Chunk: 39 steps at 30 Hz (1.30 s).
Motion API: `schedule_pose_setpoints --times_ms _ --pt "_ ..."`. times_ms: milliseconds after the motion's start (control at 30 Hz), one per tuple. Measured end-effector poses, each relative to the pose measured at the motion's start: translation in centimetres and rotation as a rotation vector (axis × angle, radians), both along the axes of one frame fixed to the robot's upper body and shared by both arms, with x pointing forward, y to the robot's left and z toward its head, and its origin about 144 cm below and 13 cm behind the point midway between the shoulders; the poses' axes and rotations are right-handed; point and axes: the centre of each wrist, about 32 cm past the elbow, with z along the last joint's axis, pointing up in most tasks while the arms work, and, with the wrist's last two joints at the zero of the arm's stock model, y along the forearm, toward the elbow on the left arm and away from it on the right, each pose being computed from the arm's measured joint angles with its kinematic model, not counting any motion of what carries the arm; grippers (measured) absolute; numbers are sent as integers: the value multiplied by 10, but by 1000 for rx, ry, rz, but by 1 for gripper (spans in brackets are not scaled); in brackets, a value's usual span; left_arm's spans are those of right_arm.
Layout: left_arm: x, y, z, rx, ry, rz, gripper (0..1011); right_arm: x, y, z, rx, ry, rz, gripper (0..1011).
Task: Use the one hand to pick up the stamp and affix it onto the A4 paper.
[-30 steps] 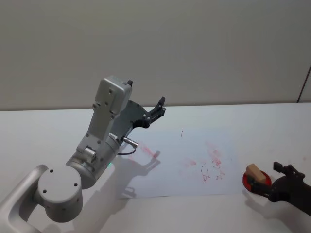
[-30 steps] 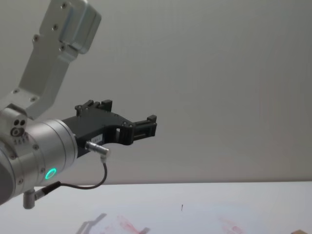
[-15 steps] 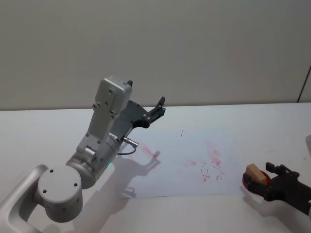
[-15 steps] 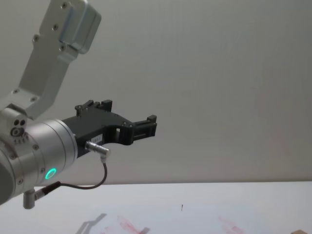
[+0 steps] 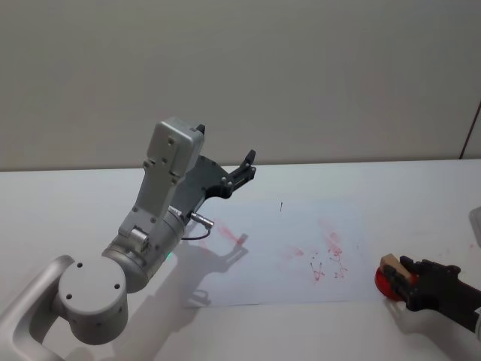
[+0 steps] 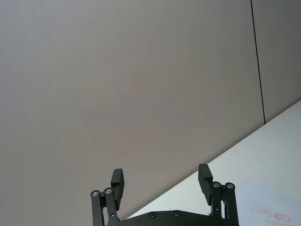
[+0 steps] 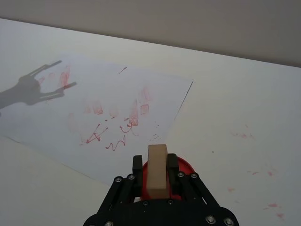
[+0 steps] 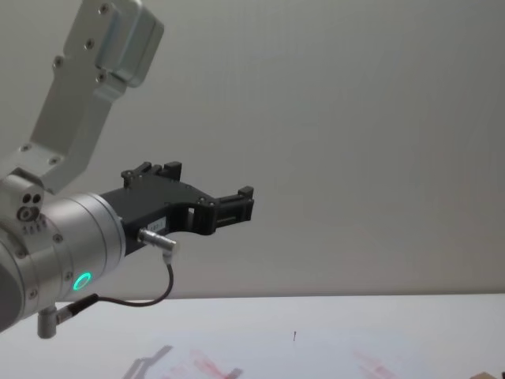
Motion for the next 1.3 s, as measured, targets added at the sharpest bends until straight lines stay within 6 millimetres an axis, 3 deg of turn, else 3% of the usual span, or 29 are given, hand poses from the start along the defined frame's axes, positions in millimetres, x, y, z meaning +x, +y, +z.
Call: schedule_pose_setpoints --times_ms 200,800,1300 --pt "0 0 0 0 0 0 1001 0 0 0 -1 0 1 210" --pt "0 0 0 0 0 0 1001 9 4 8 1 -60 27 210" --pt "0 0 0 0 0 0 1001 54 25 21 50 -200 147 210"
